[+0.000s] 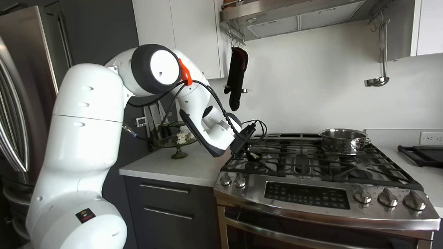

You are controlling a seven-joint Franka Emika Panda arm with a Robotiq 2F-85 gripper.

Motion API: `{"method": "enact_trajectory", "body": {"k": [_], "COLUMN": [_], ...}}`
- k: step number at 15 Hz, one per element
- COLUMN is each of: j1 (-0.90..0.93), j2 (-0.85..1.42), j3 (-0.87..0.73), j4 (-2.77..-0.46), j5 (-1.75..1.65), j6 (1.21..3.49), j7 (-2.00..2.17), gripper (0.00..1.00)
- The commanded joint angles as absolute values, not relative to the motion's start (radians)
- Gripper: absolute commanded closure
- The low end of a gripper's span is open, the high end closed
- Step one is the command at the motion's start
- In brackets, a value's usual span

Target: Put the sachet inside the box

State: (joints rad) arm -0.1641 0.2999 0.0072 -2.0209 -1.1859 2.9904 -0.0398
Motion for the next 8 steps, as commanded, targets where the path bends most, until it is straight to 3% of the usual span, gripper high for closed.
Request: {"method": "enact_trajectory", "body": {"k": [1, 8], "j1": [-0.165, -0.17], "j2": [0.318, 0.269], "j3": [0.0, 0.004], "j4": [-2.003, -2.032], "j5": [-1.206, -1.172], "j6": [3.012, 2.999], "j7": [-0.037, -0.014], "gripper": [1.0, 1.0]}}
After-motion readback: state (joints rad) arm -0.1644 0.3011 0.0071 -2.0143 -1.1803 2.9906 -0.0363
